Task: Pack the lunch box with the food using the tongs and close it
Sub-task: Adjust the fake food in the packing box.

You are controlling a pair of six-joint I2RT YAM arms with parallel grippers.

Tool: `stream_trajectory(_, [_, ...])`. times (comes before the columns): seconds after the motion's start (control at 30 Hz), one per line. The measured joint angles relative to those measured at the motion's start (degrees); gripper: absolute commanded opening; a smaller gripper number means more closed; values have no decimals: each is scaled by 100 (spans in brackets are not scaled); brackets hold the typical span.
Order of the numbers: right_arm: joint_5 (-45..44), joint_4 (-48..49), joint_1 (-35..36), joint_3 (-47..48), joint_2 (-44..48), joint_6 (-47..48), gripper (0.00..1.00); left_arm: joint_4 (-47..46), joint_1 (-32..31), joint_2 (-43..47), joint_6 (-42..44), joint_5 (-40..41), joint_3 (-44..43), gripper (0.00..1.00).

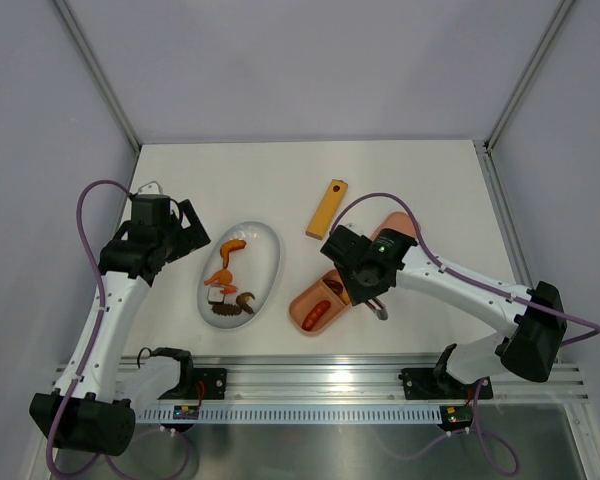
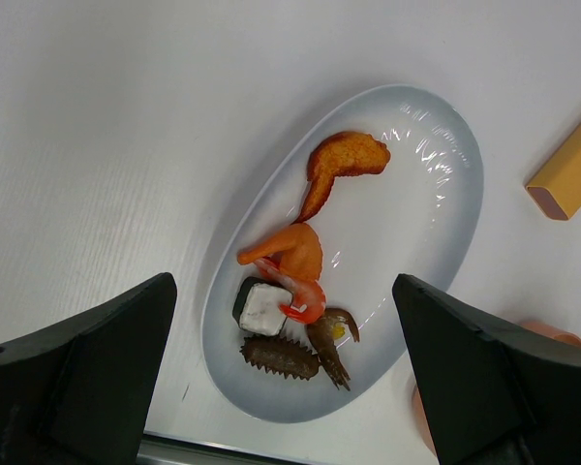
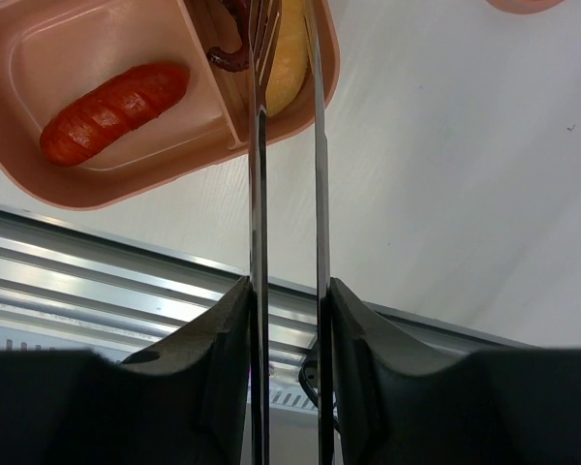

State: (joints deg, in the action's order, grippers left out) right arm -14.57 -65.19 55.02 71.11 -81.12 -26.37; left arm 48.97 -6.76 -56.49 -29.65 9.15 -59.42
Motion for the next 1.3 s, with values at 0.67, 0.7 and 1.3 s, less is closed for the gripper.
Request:
stream_trajectory(0.67, [225,4,13,105,52,96,31,0,0,17,0,0,0,99])
stream_trajectory(0.7, [245,2,24,105,52,105,31,-2,0,17,0,0,0,99])
stream_trajectory(1.3, [448,-70,398,85,48,61,29,-22,0,11,0,-22,0,99])
